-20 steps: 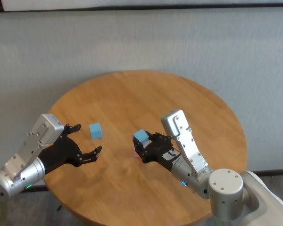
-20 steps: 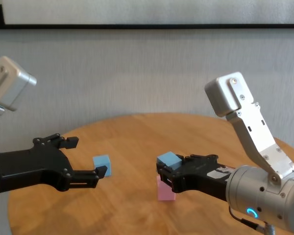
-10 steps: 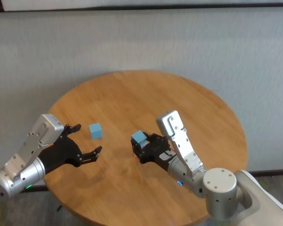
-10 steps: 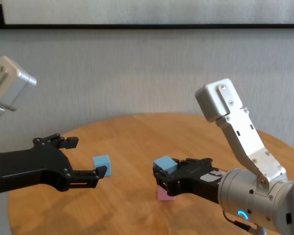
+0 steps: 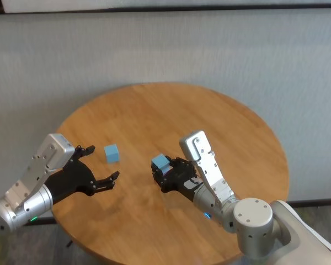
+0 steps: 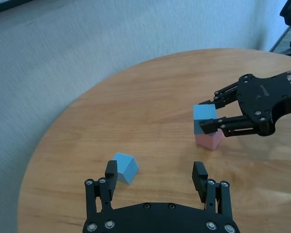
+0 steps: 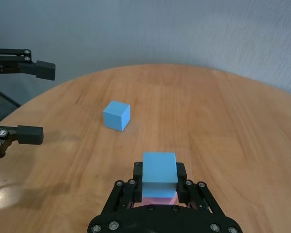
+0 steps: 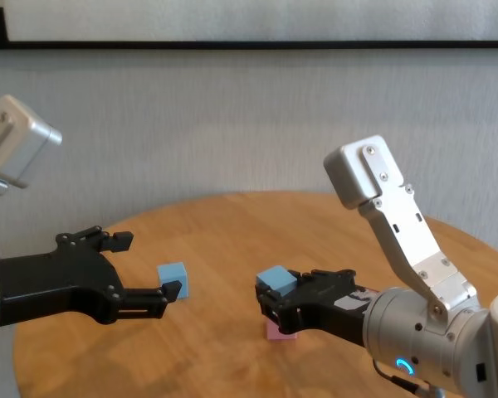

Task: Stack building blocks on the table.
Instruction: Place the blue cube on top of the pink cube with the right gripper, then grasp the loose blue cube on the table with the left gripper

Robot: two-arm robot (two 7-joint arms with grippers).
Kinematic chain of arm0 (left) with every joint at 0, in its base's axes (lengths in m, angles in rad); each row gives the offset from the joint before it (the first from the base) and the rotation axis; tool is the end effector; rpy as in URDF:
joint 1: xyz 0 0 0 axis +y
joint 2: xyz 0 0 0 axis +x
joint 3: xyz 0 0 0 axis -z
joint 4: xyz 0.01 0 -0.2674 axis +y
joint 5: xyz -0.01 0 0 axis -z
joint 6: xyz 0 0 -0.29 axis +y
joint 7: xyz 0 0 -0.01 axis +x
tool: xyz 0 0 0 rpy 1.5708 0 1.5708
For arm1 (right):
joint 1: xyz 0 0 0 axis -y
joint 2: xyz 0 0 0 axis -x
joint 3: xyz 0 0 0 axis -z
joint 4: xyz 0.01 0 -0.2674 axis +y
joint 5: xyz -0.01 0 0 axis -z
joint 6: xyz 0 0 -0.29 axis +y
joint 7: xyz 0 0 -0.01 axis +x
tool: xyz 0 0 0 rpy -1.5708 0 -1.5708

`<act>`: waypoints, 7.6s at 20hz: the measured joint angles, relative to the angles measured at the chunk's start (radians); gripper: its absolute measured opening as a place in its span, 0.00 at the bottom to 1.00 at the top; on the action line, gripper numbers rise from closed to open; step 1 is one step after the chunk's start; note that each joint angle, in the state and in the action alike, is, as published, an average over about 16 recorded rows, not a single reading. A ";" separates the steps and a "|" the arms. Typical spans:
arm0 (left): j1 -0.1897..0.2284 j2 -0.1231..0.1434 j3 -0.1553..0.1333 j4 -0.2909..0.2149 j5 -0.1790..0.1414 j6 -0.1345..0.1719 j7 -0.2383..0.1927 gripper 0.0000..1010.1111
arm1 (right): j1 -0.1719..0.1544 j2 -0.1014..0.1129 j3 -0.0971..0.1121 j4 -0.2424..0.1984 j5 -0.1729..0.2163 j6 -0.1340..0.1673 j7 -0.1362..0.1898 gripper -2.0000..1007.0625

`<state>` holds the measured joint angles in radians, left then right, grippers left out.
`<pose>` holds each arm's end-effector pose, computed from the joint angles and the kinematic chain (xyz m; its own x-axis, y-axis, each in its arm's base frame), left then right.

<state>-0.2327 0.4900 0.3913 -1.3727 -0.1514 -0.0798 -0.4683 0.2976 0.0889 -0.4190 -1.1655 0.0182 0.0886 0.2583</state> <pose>0.3527 0.0563 -0.2763 0.6748 0.6694 0.3107 -0.7363 0.6393 0.2218 0.3643 0.0789 -0.3111 0.5856 -0.8030 0.1103 0.7929 0.5392 -0.2839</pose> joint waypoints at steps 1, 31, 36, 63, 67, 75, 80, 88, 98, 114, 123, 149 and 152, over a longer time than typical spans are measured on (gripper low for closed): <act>0.000 0.000 0.000 0.000 0.000 0.000 0.000 0.99 | 0.001 -0.001 0.000 0.002 -0.002 -0.001 -0.001 0.36; 0.000 0.000 0.000 0.000 0.000 0.000 0.000 0.99 | -0.008 -0.019 0.020 -0.009 -0.026 0.004 -0.009 0.60; 0.000 0.000 0.000 0.000 0.000 0.000 0.000 0.99 | -0.012 -0.017 0.037 -0.040 -0.008 0.007 -0.007 0.79; 0.018 0.002 -0.009 -0.015 0.000 0.004 0.016 0.99 | 0.057 0.055 0.240 0.015 0.035 0.003 -0.112 0.99; 0.055 0.007 -0.030 -0.047 -0.002 0.017 0.042 0.99 | 0.056 0.059 0.242 0.015 0.032 0.003 -0.112 0.99; 0.129 0.011 -0.084 -0.111 -0.006 0.063 0.092 0.99 | 0.056 0.057 0.240 0.015 0.032 0.003 -0.115 0.99; 0.121 -0.001 -0.100 -0.097 -0.004 0.093 0.089 0.99 | 0.056 0.056 0.239 0.015 0.032 0.003 -0.116 0.99; 0.012 -0.044 -0.078 0.023 0.009 0.121 0.052 0.99 | 0.057 0.055 0.238 0.015 0.033 0.003 -0.117 0.99; -0.106 -0.092 -0.049 0.171 0.017 0.137 0.027 0.99 | 0.057 0.054 0.237 0.016 0.033 0.004 -0.117 0.99; -0.173 -0.124 -0.022 0.278 0.003 0.111 -0.013 0.99 | 0.057 0.054 0.237 0.016 0.033 0.004 -0.117 0.99; -0.217 -0.144 0.005 0.343 0.002 0.082 -0.040 0.99 | 0.057 0.054 0.237 0.016 0.033 0.004 -0.117 0.99; -0.339 -0.211 0.041 0.590 -0.013 -0.053 -0.115 0.99 | 0.057 0.054 0.237 0.016 0.033 0.004 -0.117 0.99; -0.348 -0.215 0.042 0.610 -0.014 -0.064 -0.121 0.99 | 0.057 0.054 0.237 0.016 0.033 0.004 -0.117 0.99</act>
<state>-0.5809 0.2746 0.4331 -0.7626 -0.1659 -0.1441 -0.5892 0.3550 0.1428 -0.1825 -1.1490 0.0516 0.0921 0.1413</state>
